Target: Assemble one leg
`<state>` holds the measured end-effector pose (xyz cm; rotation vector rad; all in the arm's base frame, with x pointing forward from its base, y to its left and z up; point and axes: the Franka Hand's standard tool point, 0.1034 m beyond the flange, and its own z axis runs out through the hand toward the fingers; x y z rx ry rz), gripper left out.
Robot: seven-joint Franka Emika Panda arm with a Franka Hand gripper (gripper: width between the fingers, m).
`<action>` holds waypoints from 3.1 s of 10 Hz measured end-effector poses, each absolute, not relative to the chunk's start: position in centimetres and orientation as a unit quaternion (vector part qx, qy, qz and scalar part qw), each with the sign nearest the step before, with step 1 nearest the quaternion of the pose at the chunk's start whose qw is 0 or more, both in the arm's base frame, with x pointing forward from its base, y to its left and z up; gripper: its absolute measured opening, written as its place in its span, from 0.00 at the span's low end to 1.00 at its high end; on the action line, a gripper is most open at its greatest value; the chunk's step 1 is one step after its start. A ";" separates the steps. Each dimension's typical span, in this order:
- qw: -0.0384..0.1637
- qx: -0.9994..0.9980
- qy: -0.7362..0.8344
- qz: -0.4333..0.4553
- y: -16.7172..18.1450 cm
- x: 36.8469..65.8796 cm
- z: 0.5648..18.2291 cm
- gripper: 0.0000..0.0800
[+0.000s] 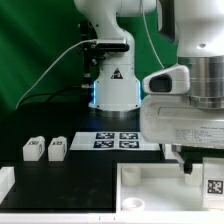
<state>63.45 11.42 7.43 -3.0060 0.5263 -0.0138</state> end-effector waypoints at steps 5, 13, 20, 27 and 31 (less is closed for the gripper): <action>0.044 -0.984 0.173 -0.007 11.3 63.6 7.5 0.49; 0.061 -0.693 0.718 0.028 11.0 63.2 7.3 0.36; 0.064 -0.767 0.638 0.023 11.3 63.0 7.2 0.80; 0.049 -0.983 0.177 -0.005 11.4 62.7 6.9 0.81; 0.052 -0.969 0.242 -0.002 11.4 62.7 6.9 0.51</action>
Offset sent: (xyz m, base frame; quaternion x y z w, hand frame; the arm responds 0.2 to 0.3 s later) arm 0.0000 0.0000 0.0000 0.0000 0.0000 0.0000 1.0000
